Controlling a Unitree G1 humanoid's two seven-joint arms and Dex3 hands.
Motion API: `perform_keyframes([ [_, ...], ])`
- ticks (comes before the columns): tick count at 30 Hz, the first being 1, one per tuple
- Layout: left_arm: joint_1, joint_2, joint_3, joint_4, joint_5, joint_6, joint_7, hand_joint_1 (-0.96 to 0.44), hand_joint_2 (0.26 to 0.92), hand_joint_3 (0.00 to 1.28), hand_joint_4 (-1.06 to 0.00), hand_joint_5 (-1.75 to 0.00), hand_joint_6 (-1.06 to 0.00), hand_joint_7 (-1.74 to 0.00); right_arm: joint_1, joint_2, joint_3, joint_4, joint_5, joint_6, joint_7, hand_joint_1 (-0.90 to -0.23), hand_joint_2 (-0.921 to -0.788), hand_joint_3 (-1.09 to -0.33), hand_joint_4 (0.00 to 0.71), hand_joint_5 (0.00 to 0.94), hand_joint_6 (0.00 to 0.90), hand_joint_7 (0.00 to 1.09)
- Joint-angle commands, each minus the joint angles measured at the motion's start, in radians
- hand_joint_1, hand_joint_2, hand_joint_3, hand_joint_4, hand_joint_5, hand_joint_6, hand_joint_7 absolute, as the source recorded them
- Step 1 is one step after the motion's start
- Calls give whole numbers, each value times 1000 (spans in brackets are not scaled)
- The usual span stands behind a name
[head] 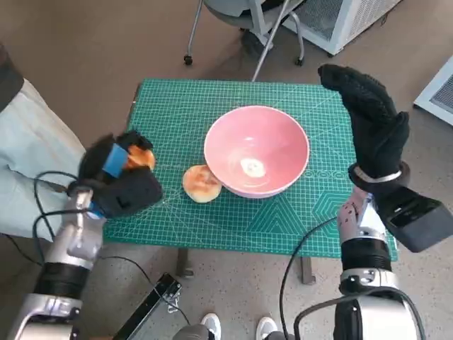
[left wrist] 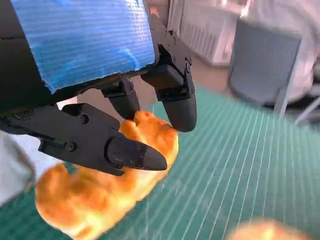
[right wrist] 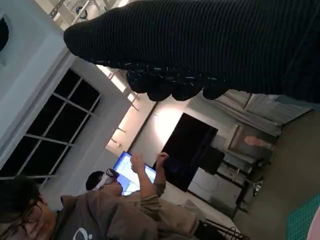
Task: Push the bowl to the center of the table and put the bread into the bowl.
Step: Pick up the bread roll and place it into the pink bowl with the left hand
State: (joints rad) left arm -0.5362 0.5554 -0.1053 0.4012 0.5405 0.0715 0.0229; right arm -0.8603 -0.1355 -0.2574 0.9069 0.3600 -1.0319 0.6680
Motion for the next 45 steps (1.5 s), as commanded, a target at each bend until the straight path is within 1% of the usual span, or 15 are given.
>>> perform_keyframes([
  [1, -52, 8, 29, -100, -4, -31, 39, 2, 919, 44, -754, -1118, -620, -1147, 23, 3, 0, 7, 17, 6, 16, -612, -921, -707, 342, 1, 43, 844],
  [4, -73, -2, 34, -147, 3, -53, 62, 1, 918, 29, -783, -1076, -628, -1149, 24, 2, -1, 5, 19, 6, 18, -610, -921, -707, 342, 1, 43, 843],
  [9, -128, -26, 22, -171, 9, -100, 94, 1, 916, 14, -818, -1009, -637, -1168, 23, 0, 0, 4, 19, 4, 16, -608, -921, -707, 342, 1, 43, 842],
  [13, -185, -55, -8, -171, 25, -130, 105, 0, 915, 11, -827, -998, -643, -1163, 22, -3, -1, 4, 19, 5, 16, -608, -921, -706, 343, 1, 43, 840],
  [19, -280, -104, -75, -135, 58, -183, 102, 1, 908, 4, -833, -1020, -683, -1093, 25, -5, -1, -1, 19, 3, 14, -610, -921, -703, 344, 2, 43, 834],
  [25, -386, -153, -144, -3, 73, -282, 102, 1, 900, 1, -838, -1020, -721, -1046, 32, -8, -2, -10, 19, -5, 13, -615, -921, -703, 345, 2, 44, 831],
  [28, -439, -189, -177, 106, 76, -338, 119, 1, 899, 1, -836, -1018, -727, -1042, 34, -10, -3, -12, 18, -9, 10, -616, -921, -703, 345, 2, 44, 830],
  [31, -484, -227, -201, 214, 79, -382, 138, 1, 906, 4, -815, -1032, -708, -1073, 37, -13, -4, -15, 18, -10, 8, -616, -921, -703, 345, 2, 43, 828],
  [33, -509, -256, -214, 280, 80, -395, 145, 0, 910, 5, -802, -1034, -697, -1099, 40, -14, -5, -18, 19, -11, 7, -616, -921, -702, 345, 1, 42, 826],
  [40, -567, -339, -259, 456, 101, -370, 166, 0, 919, 23, -758, -1064, -661, -1158, 57, -19, -6, -34, 13, -20, -2, -614, -921, -702, 345, 1, 42, 821],
  [43, -584, -357, -271, 528, 94, -386, 159, 0, 920, 49, -716, -1126, -639, -1164, 67, -20, -5, -43, 10, -24, -9, -612, -921, -702, 345, 1, 42, 818],
  [44, -589, -363, -275, 552, 90, -386, 143, 0, 920, 61, -697, -1157, -630, -1165, 70, -22, -5, -47, 8, -25, -13, -612, -921, -703, 345, 1, 43, 818],
  [45, -594, -367, -278, 571, 88, -387, 133, 0, 921, 102, -645, -1217, -590, -1199, 73, -22, -4, -50, 6, -25, -16, -611, -921, -703, 345, 1, 41, 816],
])
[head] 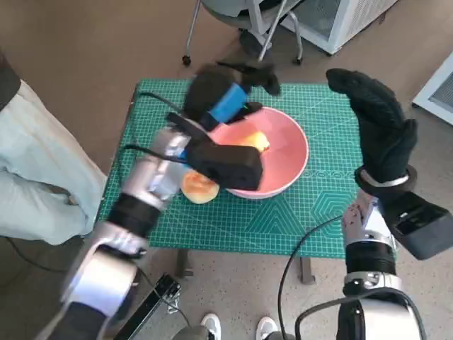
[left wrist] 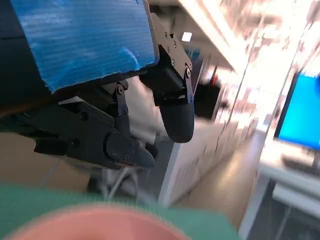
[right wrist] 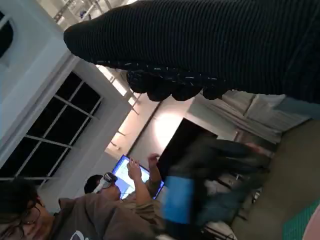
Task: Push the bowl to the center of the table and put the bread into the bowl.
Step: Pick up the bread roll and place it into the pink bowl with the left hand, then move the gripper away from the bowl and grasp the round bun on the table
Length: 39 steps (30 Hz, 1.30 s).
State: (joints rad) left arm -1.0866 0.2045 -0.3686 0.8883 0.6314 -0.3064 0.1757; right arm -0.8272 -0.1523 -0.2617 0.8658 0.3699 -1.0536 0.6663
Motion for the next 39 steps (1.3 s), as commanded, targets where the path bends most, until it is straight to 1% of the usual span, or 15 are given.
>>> perform_keyframes([
  [1, -47, -18, -20, 101, -8, -6, -51, 0, 921, 117, -625, -1240, -574, -1212, 43, -7, 0, -12, -6, -4, -18, -611, -921, -703, 344, 1, 41, 816],
  [2, -50, -18, -24, 119, -21, 0, -113, -1, 921, 217, -504, -1341, -471, -1341, 48, -8, 0, -19, -7, -3, -22, -611, -921, -704, 344, 1, 39, 814],
  [3, -53, -18, -26, 131, -30, 3, -155, -37, 897, 242, -403, -1196, -377, -1236, 51, -9, 0, -24, -8, -3, -26, -610, -921, -704, 344, 1, 38, 812],
  [4, -56, -18, -26, 139, -36, 5, -183, -93, 876, 257, -288, -913, -244, -1062, 54, -10, 1, -28, -9, -2, -29, -610, -921, -704, 344, 1, 36, 810],
  [5, -60, -17, -24, 147, -48, 9, -227, -129, 876, 243, -239, -687, -164, -940, 56, -11, 1, -33, -10, 0, -33, -610, -921, -704, 344, 1, 35, 808],
  [8, -61, -4, -8, 148, -81, 2, -316, -256, 899, 167, -150, -310, -55, -748, 63, -13, 3, -43, -15, 4, -46, -611, -921, -705, 347, 2, 32, 804],
  [10, -48, 11, -1, 127, -95, -18, -330, -314, 909, 140, -128, -208, -38, -707, 66, -13, 5, -49, -19, 7, -55, -615, -921, -706, 348, 3, 32, 802],
  [17, 24, 70, 24, 20, -109, -107, -279, -406, 920, 129, -147, -106, -54, -668, 77, -8, 13, -60, -42, 10, -88, -625, -921, -704, 350, 3, 36, 799],
  [21, 99, 126, 64, -132, -147, -98, -329, -410, 921, 121, -176, -72, -99, -596, 81, -6, 21, -64, -43, 11, -97, -625, -921, -703, 350, 3, 37, 797],
  [25, 216, 195, 124, -339, -215, -66, -403, -387, 921, 95, -203, -20, -226, -360, 87, -4, 26, -67, -40, 11, -97, -625, -921, -702, 350, 3, 39, 796],
  [27, 241, 206, 136, -388, -226, -50, -419, -376, 921, 87, -208, -9, -271, -271, 88, -4, 27, -68, -39, 12, -98, -625, -921, -702, 350, 3, 41, 796],
  [34, 270, 208, 146, -458, -231, 1, -446, -368, 921, 82, -212, -2, -306, -205, 90, -6, 32, -69, -38, 12, -101, -625, -921, -701, 350, 3, 42, 794],
  [36, 439, 296, 241, -682, -257, -4, -448, -331, 907, 84, -201, -7, -314, -181, 87, -8, 35, -59, -33, 19, -91, -621, -921, -700, 352, 3, 50, 798],
  [38, 536, 340, 297, -798, -275, -10, -449, -330, 900, 55, -215, -8, -339, -163, 84, -7, 38, -53, -29, 24, -85, -618, -921, -700, 351, 3, 52, 799],
  [39, 551, 343, 306, -811, -278, -10, -450, -336, 899, 44, -219, -7, -345, -153, 83, -7, 38, -52, -28, 26, -85, -615, -921, -700, 351, 2, 53, 800],
])
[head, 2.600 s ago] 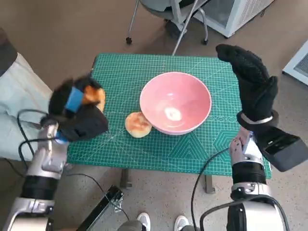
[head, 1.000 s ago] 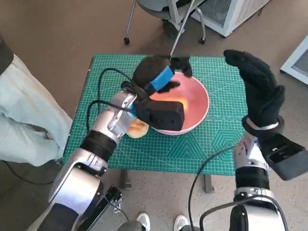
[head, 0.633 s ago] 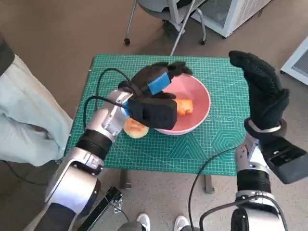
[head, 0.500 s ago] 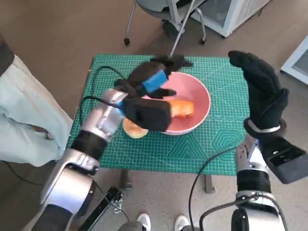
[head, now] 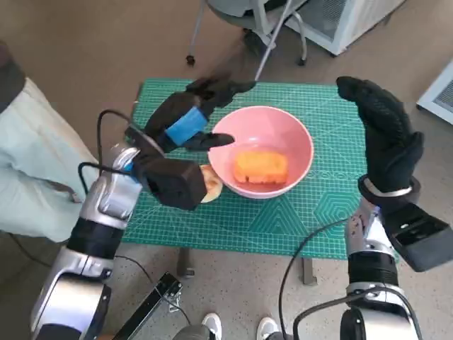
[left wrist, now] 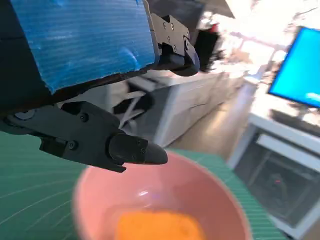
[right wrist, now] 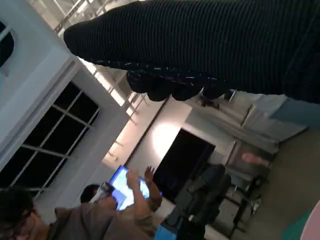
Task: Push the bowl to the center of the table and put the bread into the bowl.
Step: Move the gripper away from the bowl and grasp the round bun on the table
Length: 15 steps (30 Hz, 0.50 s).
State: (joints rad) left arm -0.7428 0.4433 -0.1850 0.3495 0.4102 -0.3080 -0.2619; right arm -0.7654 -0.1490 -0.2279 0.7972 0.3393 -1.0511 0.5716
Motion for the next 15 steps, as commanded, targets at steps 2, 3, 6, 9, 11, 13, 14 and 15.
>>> perform_keyframes([
  [2, 242, 110, 141, -296, -67, -7, -15, -350, 899, 33, -221, -6, -347, -142, 19, -8, 6, 20, 3, 27, 11, -612, -921, -700, 350, 2, 53, 801],
  [3, 260, 114, 149, -309, -72, -5, -16, -354, 900, 31, -222, -5, -347, -139, 17, -7, 7, 21, 4, 29, 12, -611, -921, -700, 350, 2, 53, 801],
  [6, 302, 118, 167, -341, -81, 7, -22, -389, 906, 22, -220, -2, -337, -123, 14, -3, 11, 24, 7, 35, 18, -608, -921, -700, 350, 2, 55, 803],
  [9, 336, 123, 178, -351, -87, 10, -22, -413, 909, 18, -216, 0, -330, -114, 12, 3, 15, 25, 16, 39, 29, -608, -921, -701, 347, 0, 58, 807],
  [11, 351, 127, 180, -344, -84, 7, -19, -422, 911, 16, -213, 0, -328, -110, 11, 5, 16, 25, 20, 40, 36, -608, -921, -701, 345, 0, 59, 810],
  [13, 361, 131, 179, -327, -78, -1, -13, -430, 912, 14, -212, 0, -326, -107, 10, 7, 17, 25, 24, 41, 43, -611, -921, -701, 345, 1, 59, 812],
  [14, 365, 132, 178, -319, -75, -4, -11, -434, 913, 13, -211, 0, -325, -104, 10, 8, 17, 24, 26, 41, 46, -612, -921, -701, 345, 1, 59, 814],
  [15, 367, 133, 175, -304, -70, -8, -7, -437, 914, 12, -210, 0, -324, -102, 10, 9, 18, 24, 29, 43, 51, -613, -921, -701, 345, 1, 59, 815],
])
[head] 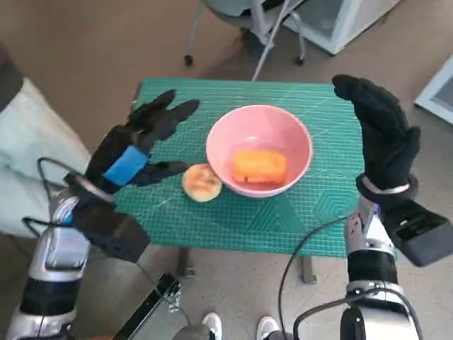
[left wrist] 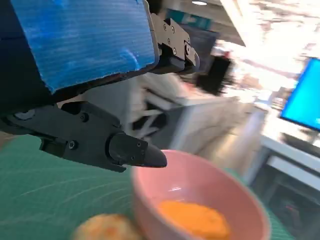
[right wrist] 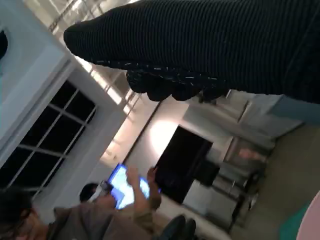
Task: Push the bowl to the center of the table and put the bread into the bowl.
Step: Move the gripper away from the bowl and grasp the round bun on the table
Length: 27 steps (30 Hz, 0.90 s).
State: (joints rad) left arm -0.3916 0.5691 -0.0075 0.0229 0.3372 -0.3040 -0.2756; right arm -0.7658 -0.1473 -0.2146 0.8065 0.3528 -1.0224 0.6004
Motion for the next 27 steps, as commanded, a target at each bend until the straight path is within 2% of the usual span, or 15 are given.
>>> perform_keyframes([
  [1, 17, 7, -5, 33, 5, -14, 9, -439, 914, 11, -209, 0, -323, -101, 10, 8, 4, 14, 18, 16, 26, -614, -921, -701, 345, 1, 59, 816],
  [7, 20, -1, -26, 115, 25, -25, 23, -447, 915, 6, -204, 0, -318, -88, 12, 6, 0, 6, 30, 17, 50, -615, -921, -702, 346, 1, 55, 825],
  [15, -2, -36, -81, 243, 64, -4, 56, -452, 905, 0, -201, 0, -317, -74, 15, -1, -6, 9, 26, 9, 47, -616, -921, -702, 347, 2, 52, 832],
  [27, -112, -128, -183, 515, 131, 45, 113, -438, 901, 1, -200, -2, -317, -52, 17, -12, -13, 7, 21, 10, 40, -614, -921, -699, 347, 2, 51, 833],
])
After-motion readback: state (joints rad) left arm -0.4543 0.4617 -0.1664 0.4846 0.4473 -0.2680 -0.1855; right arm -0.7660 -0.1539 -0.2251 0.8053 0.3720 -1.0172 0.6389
